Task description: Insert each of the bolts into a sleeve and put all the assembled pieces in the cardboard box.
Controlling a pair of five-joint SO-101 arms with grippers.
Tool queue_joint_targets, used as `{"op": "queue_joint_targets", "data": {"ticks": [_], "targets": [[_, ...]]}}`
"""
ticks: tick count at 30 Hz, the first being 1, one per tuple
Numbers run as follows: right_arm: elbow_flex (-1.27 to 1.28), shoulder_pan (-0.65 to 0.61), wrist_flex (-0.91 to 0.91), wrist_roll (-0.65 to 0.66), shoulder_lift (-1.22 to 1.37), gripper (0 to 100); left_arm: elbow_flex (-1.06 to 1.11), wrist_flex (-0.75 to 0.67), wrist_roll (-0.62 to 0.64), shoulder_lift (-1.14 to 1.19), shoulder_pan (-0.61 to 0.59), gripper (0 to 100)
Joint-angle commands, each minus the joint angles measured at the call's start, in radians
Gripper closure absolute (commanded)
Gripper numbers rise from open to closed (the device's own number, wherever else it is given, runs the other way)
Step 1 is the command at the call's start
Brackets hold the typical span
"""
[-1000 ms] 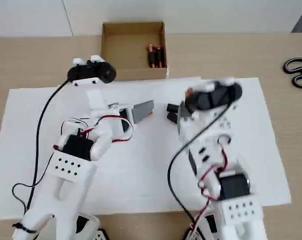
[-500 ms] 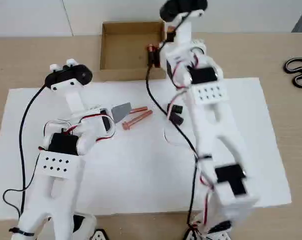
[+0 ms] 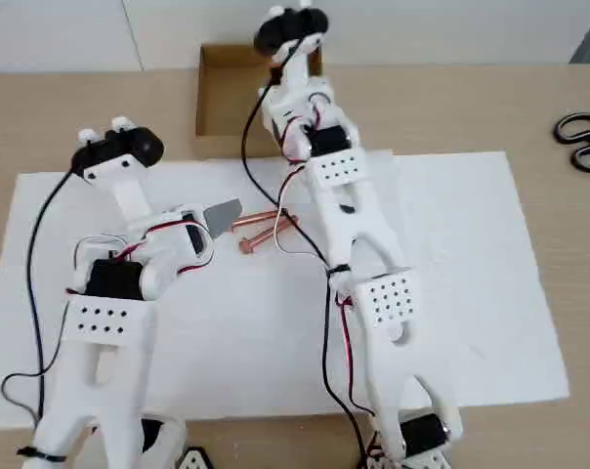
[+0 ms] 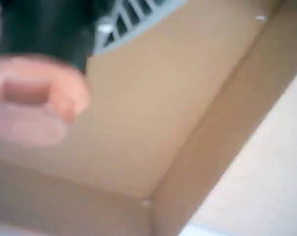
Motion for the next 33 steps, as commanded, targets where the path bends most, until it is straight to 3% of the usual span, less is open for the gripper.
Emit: {"op": "queue_joint_targets", "data": {"ticks": [1, 12, 20, 33], "targets": [[-0.187, -0.004, -0.036, 0.008, 0.077, 99.6, -0.035, 0.003, -0.006, -0.035, -0.003, 66], [-0.259, -0.001, -0.179, 0.003, 0.246, 98.7, -0.035, 0.003, -0.006, -0.035, -0.003, 66], [-0.259, -0.004, -0.183, 0.002, 0.255, 68.3, -0.035, 0.003, -0.006, -0.035, 0.0, 66], [-0.43, 0.001, -0.136, 0.002, 0.246, 67.7, -0.035, 0.0, -0.008, -0.035, 0.005, 66]]}}
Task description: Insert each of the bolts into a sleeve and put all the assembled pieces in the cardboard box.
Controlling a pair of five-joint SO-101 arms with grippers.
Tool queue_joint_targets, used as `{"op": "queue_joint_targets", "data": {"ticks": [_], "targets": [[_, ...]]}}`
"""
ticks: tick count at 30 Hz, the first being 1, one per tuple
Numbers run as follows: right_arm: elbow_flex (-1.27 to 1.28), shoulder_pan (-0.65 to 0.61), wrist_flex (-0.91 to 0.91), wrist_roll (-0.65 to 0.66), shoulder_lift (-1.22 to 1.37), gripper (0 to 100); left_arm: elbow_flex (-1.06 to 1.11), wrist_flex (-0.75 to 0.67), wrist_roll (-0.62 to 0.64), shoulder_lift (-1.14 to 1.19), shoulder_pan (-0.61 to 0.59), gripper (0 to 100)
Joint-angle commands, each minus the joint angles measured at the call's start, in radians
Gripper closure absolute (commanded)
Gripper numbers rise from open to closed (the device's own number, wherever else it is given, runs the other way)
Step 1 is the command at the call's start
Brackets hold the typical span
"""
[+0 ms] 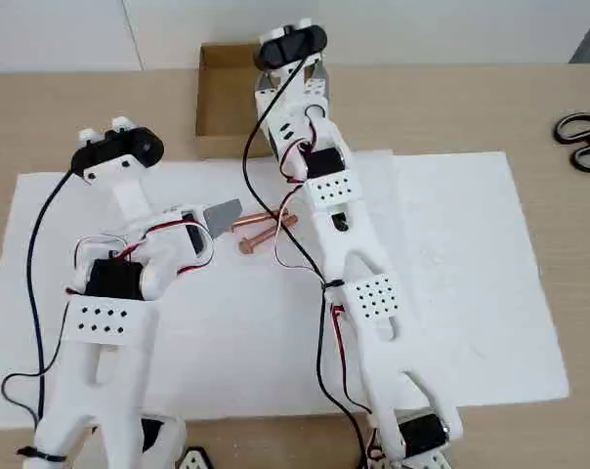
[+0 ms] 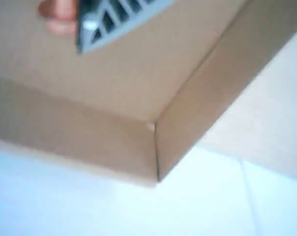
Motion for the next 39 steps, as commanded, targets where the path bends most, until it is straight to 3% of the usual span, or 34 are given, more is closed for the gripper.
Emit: {"op": "queue_joint_targets", "data": {"ticks": [1, 4, 8, 17, 19, 23, 28, 32, 39], "targets": [[-0.118, 0.004, 0.05, 0.002, -0.033, 67.7, -0.035, 0.0, -0.008, -0.035, 0.006, 66], [-0.11, 0.025, 0.114, 0.002, -0.094, 67.7, -0.038, 0.002, -0.008, -0.035, 0.017, 66], [-0.11, 0.088, 0.329, -0.063, -0.28, 67.7, -0.039, 0.003, -0.077, -0.031, 0.08, 66], [-0.11, 0.24, 1.093, -0.091, -0.639, 67.7, -0.104, 0.0, -0.118, -0.028, 0.175, 66], [-0.109, 0.265, 1.196, -0.089, -0.725, 67.7, -0.105, -0.002, -0.117, -0.026, 0.187, 66], [-0.107, 0.321, 1.199, -0.084, -0.865, 67.7, -0.102, -0.003, -0.117, -0.026, 0.192, 66], [0.009, 0.254, 1.205, -0.068, -0.909, 67.7, -0.101, 0.003, -0.121, -0.026, 0.19, 66], [0.078, 0.177, 1.204, 0.126, -0.954, 67.7, -0.102, 0.037, -0.123, -0.028, 0.192, 66], [0.379, 0.174, 1.202, 0.272, -1.207, 67.8, -0.102, 0.052, -0.198, -0.028, 0.193, 66]]}}
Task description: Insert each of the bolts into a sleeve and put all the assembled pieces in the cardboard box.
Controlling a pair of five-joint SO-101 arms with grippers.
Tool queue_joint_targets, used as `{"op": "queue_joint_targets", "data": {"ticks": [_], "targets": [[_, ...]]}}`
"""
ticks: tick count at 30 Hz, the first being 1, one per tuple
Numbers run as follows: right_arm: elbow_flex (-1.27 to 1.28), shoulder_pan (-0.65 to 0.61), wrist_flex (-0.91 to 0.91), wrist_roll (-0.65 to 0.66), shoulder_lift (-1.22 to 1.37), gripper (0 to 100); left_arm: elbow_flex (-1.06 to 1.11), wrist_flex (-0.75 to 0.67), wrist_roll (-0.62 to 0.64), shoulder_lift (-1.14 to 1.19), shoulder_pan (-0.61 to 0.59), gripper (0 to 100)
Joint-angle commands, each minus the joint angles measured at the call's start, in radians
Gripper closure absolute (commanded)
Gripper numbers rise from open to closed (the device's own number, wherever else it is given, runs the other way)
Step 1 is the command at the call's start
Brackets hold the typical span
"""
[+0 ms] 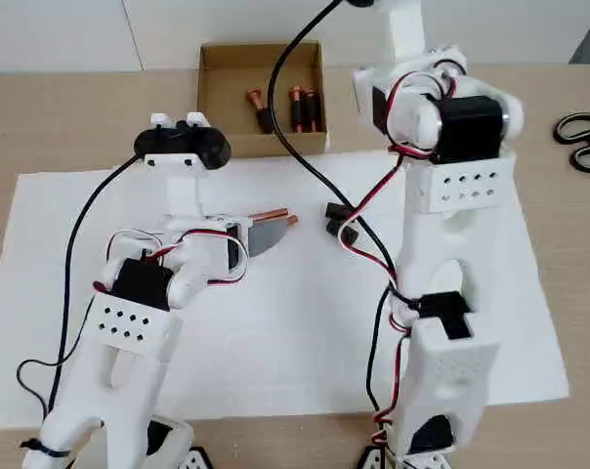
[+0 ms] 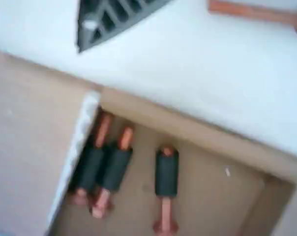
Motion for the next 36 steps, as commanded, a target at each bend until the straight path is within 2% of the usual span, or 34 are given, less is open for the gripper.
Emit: {"op": "queue_joint_targets", "data": {"ticks": [1, 8, 13, 21, 25, 29, 36], "targets": [[0.189, 0.004, 0.004, 0.064, -0.216, 67.8, -0.042, 0.006, -0.029, -0.028, 0.006, 66], [0.786, 0.125, -0.005, 0.092, -0.564, 67.8, -0.039, 0.008, -0.029, -0.026, 0.009, 66], [1.157, 0.163, -0.01, 0.091, -0.664, 67.8, 0.008, 0.002, -0.034, -0.018, 0.011, 66], [1.453, 0.18, -0.117, 0.087, -0.734, 67.7, 0.002, 0.003, -0.39, 0.181, -0.008, 66], [1.548, 0.182, -0.171, 0.087, -0.782, 67.7, -0.134, -0.006, -0.448, 0.264, -0.025, 66], [1.645, 0.179, -0.231, 0.087, -0.829, 67.7, -0.272, -0.032, -0.565, 0.39, -0.025, 66], [1.731, 0.177, -0.274, 0.087, -0.892, 67.7, -0.441, -0.029, -0.845, 0.649, -0.02, 66]]}}
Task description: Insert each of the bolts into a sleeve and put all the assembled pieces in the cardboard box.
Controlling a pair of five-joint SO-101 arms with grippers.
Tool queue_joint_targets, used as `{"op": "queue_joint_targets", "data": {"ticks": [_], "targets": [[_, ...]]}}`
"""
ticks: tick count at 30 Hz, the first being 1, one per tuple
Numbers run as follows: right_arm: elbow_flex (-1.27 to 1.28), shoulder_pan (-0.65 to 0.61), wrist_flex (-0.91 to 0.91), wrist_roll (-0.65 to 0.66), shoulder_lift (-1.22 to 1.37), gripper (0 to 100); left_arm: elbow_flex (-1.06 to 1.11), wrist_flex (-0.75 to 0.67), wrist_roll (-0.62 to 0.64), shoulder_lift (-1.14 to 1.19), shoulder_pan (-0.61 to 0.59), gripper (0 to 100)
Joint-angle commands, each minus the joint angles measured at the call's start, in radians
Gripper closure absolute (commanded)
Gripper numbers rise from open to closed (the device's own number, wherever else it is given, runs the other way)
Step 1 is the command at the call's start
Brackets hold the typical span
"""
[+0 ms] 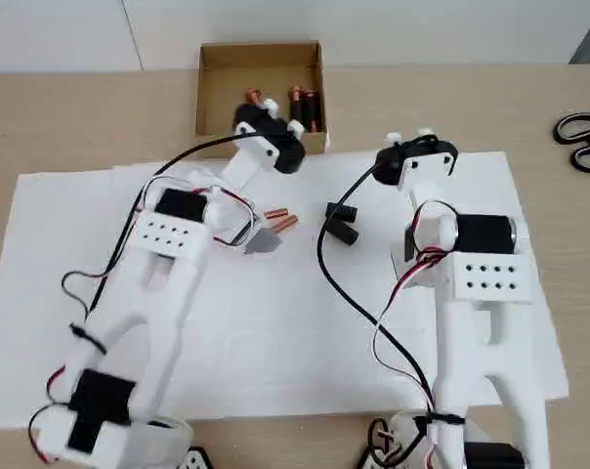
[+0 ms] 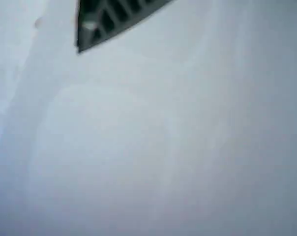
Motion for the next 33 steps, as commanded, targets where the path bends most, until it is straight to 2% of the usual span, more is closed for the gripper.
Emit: {"op": "queue_joint_targets", "data": {"ticks": [1, 8, 10, 12, 16, 21, 24, 26, 28, 33], "targets": [[0.008, 0.005, -0.025, 0.005, -0.048, 67.7, -0.105, -0.018, -0.124, 0.101, 0.0, 66], [0.052, 0.005, -0.045, 0.005, -0.053, 67.7, -0.271, -0.018, -0.15, 0.315, 0.002, 67], [0.055, 0.007, -0.056, 0.005, -0.053, 67.7, -0.294, -0.021, -0.121, 0.361, 0.002, 67], [0.055, 0.007, -0.065, 0.005, -0.053, 67.7, -0.341, -0.021, -0.018, 0.391, 0.0, 67], [0.055, 0.005, -0.077, 0.005, -0.05, 67.7, -0.467, 0.057, 0.301, 0.377, 0.002, 67], [0.057, 0.005, -0.105, 0.005, -0.045, 67.7, -0.564, 0.212, 0.542, 0.327, 0.031, 67], [0.057, 0.005, -0.113, 0.005, -0.045, 67.7, -0.564, 0.321, 0.592, 0.316, 0.077, 67], [0.057, 0.007, -0.114, 0.005, -0.044, 67.7, -0.562, 0.331, 0.606, 0.311, 0.101, 67], [0.057, 0.007, -0.114, 0.005, -0.044, 67.7, -0.564, 0.354, 0.675, 0.308, 0.123, 67], [0.057, 0.01, -0.113, 0.005, -0.044, 67.7, -0.588, 0.414, 1.083, 0.308, 0.186, 66]]}}
